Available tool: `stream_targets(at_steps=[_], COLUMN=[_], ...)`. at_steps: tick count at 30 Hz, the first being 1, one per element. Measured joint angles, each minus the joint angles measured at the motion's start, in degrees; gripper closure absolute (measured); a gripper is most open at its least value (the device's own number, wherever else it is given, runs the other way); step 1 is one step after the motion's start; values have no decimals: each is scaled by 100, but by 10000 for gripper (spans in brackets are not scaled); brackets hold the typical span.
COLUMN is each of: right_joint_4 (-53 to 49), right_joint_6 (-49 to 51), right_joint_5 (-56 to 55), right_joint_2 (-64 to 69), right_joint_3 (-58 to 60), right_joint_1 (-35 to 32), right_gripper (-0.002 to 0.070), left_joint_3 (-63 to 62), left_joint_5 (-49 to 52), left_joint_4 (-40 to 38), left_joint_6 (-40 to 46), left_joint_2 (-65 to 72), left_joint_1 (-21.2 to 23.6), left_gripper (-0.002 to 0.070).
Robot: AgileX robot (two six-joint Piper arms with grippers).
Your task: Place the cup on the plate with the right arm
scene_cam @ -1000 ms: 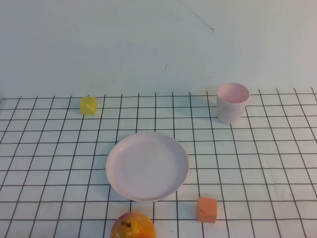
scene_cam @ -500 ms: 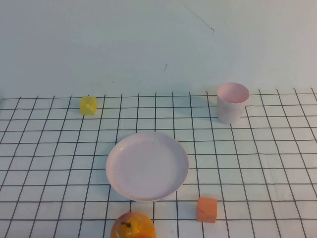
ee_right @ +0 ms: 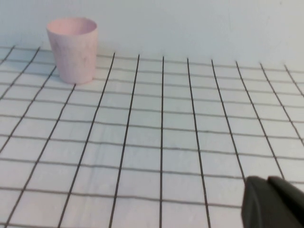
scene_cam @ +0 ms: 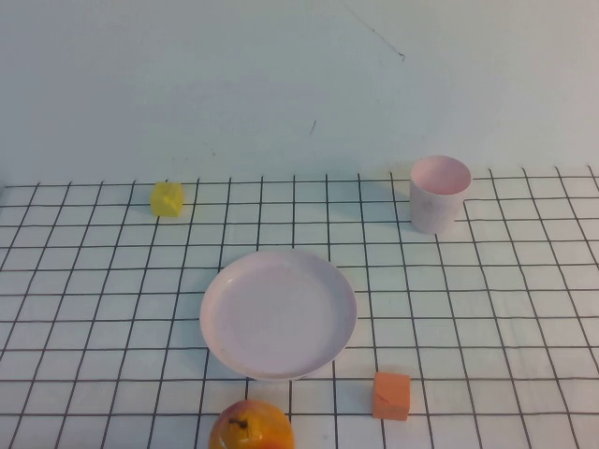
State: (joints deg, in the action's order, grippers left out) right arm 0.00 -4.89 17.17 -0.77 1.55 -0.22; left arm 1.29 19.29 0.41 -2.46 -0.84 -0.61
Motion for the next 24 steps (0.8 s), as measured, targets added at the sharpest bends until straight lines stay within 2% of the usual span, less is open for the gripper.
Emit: stream_targets(at_steps=[9,24], right_joint_4=[0,0], right_joint_6=[0,0], right_joint_5=[-1717,-6256], right_joint_2=[0,0], right_joint_3=[2,2], right_joint_1=[0,0], right_gripper=[678,678], left_joint_3=[0,0], left_joint_5=[0,0], left_joint_4=[0,0], left_joint_6=[0,0], left_joint_2=[0,0], left_joint_1=[0,0], left_gripper=[678,678])
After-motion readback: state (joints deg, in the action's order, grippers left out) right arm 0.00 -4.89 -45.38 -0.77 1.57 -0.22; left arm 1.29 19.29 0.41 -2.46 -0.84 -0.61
